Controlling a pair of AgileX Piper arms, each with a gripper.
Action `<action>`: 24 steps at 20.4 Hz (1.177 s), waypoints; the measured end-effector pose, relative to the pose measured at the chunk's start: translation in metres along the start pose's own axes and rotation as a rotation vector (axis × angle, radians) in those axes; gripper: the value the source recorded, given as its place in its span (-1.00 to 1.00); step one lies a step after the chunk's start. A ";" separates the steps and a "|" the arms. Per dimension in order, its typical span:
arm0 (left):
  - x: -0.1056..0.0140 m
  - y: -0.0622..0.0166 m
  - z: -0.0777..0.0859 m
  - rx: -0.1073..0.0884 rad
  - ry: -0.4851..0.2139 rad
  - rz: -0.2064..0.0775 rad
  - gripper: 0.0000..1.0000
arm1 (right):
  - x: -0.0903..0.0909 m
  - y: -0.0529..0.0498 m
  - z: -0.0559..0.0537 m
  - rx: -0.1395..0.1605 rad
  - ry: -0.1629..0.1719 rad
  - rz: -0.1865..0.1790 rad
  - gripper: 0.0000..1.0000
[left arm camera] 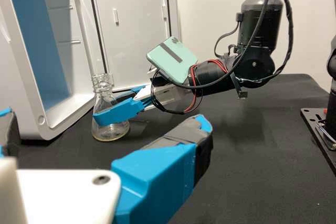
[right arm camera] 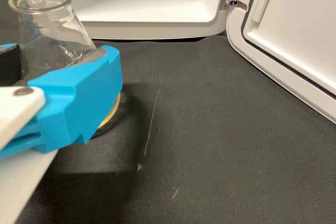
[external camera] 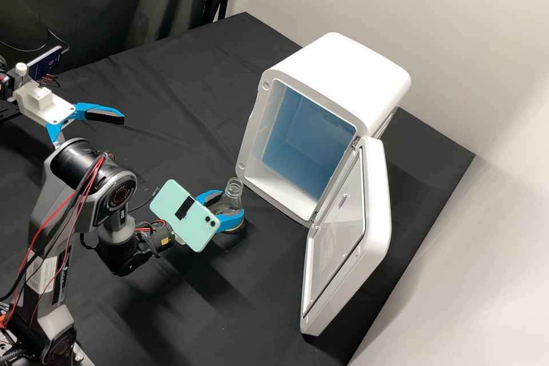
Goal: Place the flask in the incubator
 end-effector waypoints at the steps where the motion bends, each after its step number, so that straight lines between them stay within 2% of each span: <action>1: 0.000 0.0000 0.000 -0.001 0.001 0.000 1.00 | -0.002 0.001 -0.001 0.001 0.002 0.002 -1.00; 6: 0.000 0.0002 0.000 -0.007 0.010 0.004 1.00 | -0.012 0.019 0.001 0.021 0.000 0.065 -1.00; 10: 0.000 0.0002 0.000 -0.007 0.010 0.004 1.00 | -0.018 0.027 0.002 0.020 0.017 0.084 -1.00; 12: 0.000 0.0002 0.000 -0.007 0.010 0.004 1.00 | -0.021 0.031 0.001 0.042 0.025 0.091 -1.00; 22: 0.000 0.0002 0.000 -0.007 0.010 0.004 1.00 | -0.021 0.031 0.001 0.047 0.022 0.089 -1.00; 24: 0.000 0.0002 0.000 -0.007 0.010 0.004 1.00 | -0.020 0.029 0.002 0.046 0.016 0.080 -1.00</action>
